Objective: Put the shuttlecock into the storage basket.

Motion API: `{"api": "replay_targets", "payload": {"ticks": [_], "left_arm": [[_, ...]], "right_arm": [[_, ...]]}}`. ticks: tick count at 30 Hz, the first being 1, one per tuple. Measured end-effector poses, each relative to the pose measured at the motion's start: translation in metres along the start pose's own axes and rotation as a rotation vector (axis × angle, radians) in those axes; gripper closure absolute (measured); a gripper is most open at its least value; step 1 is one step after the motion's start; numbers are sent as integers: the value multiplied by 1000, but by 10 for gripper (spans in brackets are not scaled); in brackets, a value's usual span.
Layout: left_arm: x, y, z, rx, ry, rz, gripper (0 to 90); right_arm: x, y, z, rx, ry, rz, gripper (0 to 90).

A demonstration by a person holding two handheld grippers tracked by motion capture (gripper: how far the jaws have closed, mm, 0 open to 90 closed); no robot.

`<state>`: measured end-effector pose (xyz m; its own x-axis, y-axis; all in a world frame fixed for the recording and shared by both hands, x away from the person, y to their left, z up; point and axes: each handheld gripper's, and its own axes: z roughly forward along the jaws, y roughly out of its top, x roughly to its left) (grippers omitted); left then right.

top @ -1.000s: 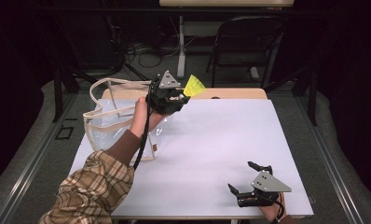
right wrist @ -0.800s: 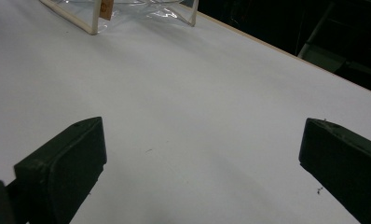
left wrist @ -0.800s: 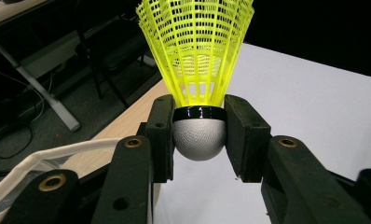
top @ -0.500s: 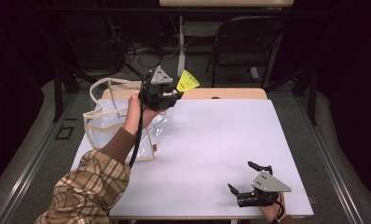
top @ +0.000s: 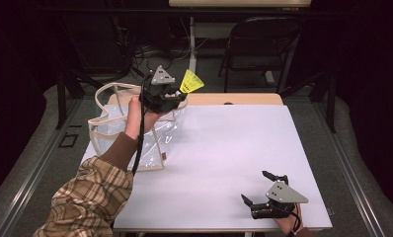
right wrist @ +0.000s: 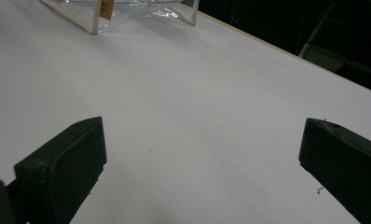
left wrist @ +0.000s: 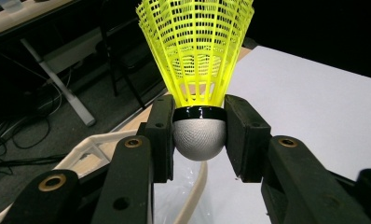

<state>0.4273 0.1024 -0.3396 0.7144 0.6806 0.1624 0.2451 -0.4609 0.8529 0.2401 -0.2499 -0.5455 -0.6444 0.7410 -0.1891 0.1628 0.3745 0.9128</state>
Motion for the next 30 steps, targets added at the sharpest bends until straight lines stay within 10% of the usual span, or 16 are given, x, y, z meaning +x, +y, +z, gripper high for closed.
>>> {"api": "replay_targets", "payload": {"ticks": [30], "left_arm": [[35, -12, -26, 3, 86, -45, 651]], "right_arm": [[0, 0, 0, 1, -1, 1, 3]]}}
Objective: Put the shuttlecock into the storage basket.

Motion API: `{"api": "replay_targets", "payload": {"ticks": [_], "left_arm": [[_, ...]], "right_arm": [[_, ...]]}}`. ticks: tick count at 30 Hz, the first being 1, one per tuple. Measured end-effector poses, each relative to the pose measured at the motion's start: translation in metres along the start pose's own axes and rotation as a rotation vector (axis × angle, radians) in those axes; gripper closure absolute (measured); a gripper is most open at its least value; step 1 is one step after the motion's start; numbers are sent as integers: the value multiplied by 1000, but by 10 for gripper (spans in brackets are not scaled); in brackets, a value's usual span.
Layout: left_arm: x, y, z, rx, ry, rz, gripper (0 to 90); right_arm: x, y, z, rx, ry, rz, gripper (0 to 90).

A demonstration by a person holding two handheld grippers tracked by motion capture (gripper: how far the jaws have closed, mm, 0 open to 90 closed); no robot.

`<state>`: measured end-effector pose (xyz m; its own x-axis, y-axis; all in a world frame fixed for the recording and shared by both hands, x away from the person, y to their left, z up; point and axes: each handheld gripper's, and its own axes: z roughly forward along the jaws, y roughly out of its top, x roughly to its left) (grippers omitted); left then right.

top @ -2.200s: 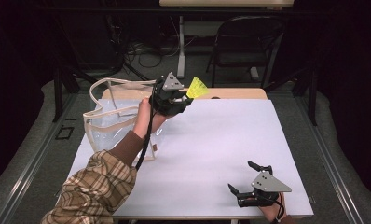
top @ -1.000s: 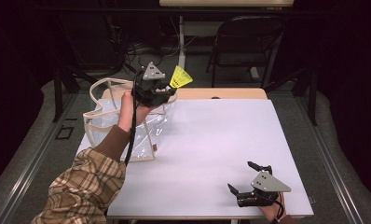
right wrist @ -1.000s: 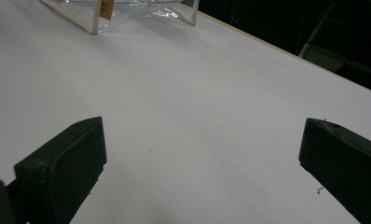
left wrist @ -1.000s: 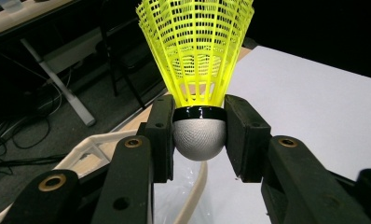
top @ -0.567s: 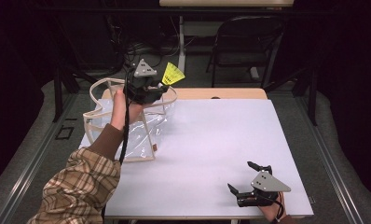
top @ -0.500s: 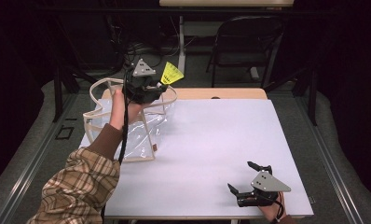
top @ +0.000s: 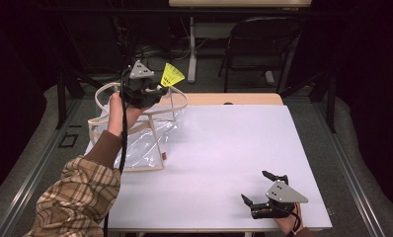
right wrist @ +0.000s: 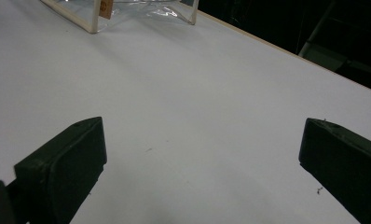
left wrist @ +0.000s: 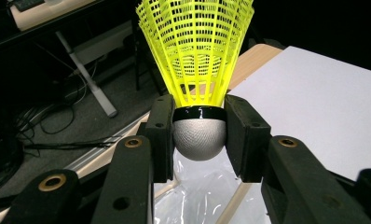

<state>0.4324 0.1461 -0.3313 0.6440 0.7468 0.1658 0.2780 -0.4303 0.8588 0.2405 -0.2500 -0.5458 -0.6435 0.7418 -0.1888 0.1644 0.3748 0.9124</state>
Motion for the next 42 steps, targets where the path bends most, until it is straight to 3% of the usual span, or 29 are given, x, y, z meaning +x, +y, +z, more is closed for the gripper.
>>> {"api": "replay_targets", "payload": {"ticks": [42], "left_arm": [[40, -16, -30, -2, 98, -54, 651]], "right_arm": [[0, 0, 1, 6, -1, 0, 4]]}}
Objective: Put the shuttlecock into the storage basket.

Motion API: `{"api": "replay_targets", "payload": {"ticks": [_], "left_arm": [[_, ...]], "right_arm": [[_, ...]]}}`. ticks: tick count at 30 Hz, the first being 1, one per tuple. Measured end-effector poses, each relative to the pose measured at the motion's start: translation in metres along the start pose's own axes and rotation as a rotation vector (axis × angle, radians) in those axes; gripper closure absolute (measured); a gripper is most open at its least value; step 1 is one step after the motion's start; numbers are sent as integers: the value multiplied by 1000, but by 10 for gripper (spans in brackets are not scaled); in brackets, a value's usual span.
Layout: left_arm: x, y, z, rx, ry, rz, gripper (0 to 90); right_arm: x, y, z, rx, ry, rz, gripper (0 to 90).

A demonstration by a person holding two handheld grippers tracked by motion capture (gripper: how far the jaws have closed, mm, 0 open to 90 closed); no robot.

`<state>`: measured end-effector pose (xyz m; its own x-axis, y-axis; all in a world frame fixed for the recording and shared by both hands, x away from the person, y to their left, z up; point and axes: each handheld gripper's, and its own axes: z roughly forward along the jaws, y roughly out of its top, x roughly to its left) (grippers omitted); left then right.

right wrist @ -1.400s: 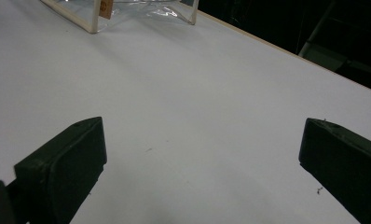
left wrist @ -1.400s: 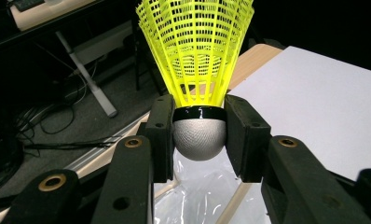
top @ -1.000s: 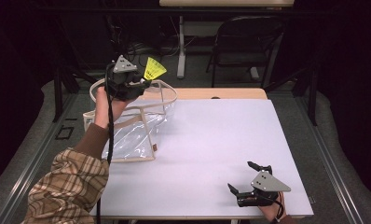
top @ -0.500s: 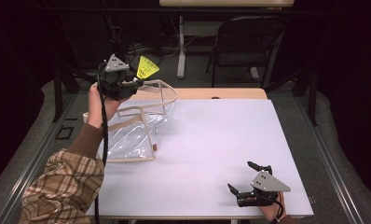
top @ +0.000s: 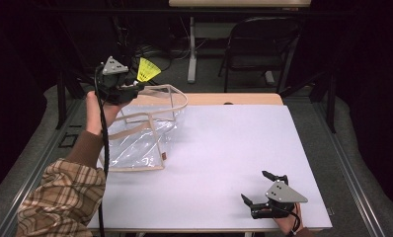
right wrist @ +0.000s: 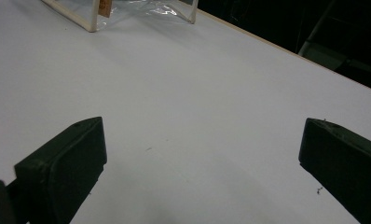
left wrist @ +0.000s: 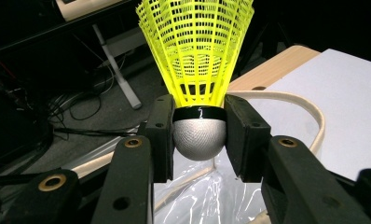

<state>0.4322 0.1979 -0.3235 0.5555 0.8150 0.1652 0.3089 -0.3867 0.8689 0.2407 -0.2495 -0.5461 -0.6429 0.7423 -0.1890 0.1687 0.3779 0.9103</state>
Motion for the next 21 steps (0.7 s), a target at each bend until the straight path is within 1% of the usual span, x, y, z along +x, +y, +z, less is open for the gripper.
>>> {"api": "replay_targets", "payload": {"ticks": [3, 10, 18, 19, 21], "left_arm": [[2, -1, -1, 4, 4, 1, 651], [7, -3, -4, 4, 15, -11, 651], [14, -5, -7, 19, 27, -10, 651], [14, -6, -7, 16, 29, -16, 651], [16, -6, -8, 23, 30, -11, 651]], "right_arm": [[0, 0, 0, 0, 1, -1, 4], [0, 0, 0, 0, 1, -1, 4], [0, 0, 0, 5, 0, -1, 4], [0, 0, 0, 4, 0, 0, 4], [0, 0, 0, 1, -1, 0, 4]]}}
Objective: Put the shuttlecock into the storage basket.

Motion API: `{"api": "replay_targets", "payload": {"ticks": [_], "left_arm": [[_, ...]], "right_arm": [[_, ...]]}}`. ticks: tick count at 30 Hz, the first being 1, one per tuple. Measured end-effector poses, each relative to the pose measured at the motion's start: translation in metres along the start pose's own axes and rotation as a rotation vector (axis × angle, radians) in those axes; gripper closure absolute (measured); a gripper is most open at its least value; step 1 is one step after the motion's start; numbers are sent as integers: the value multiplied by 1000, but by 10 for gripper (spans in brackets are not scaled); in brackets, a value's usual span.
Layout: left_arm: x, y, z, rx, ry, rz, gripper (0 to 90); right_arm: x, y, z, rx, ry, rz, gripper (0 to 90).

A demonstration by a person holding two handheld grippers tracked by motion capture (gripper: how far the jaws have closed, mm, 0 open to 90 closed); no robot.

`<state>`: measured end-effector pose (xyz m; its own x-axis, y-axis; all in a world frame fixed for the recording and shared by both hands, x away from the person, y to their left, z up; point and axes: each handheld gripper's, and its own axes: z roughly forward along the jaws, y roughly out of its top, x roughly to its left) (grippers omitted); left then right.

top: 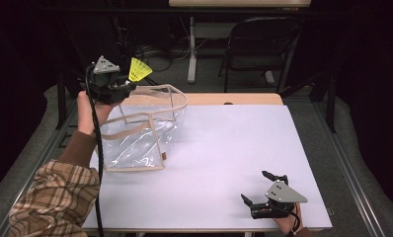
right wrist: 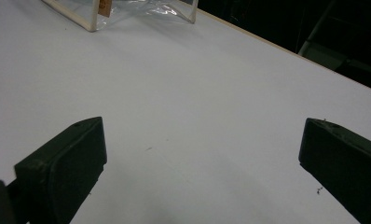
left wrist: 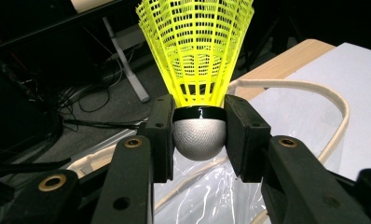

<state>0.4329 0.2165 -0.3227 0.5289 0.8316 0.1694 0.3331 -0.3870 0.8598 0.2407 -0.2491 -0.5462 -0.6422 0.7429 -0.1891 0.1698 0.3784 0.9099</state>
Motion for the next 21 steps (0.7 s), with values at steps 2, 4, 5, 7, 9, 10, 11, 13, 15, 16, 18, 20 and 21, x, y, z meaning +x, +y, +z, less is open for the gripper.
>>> {"api": "replay_targets", "payload": {"ticks": [2, 4, 5, 7, 9, 10, 11, 13, 15, 16, 18, 20, 21], "left_arm": [[1, -1, 0, 4, 2, -2, 651], [3, -1, 0, 14, 5, -1, 651], [3, -2, 0, 15, 4, -3, 651], [4, -2, 0, 21, 4, -1, 651], [5, -3, 0, 27, 4, 0, 651], [6, -3, 0, 29, 4, 0, 652], [6, -4, 0, 29, 5, -3, 651], [7, -4, 0, 37, 5, -1, 651], [8, -5, 0, 43, 2, 2, 651], [8, -5, 0, 47, 4, 5, 651], [9, -6, 0, 52, 2, 6, 651], [10, -7, 0, 60, 2, 6, 651], [10, -7, 0, 64, 2, 11, 651]], "right_arm": [[0, 0, 0, 3, 1, -2, 4], [0, 0, 0, 3, 0, -2, 4], [0, 0, 0, 3, 0, -2, 4], [0, 0, 0, 4, 0, 0, 4], [0, 0, 0, 1, -1, -1, 4], [0, 0, 0, 4, -1, -2, 4], [0, 0, 0, 4, 0, -1, 4], [0, 0, 0, 4, -1, -1, 4], [0, 0, 0, 1, -1, -1, 4], [0, 0, 0, 4, -1, -1, 4], [0, 0, 0, 2, -1, 0, 4], [0, 0, 0, 2, -1, 1, 4], [0, 0, 0, 3, -1, 1, 4]]}}
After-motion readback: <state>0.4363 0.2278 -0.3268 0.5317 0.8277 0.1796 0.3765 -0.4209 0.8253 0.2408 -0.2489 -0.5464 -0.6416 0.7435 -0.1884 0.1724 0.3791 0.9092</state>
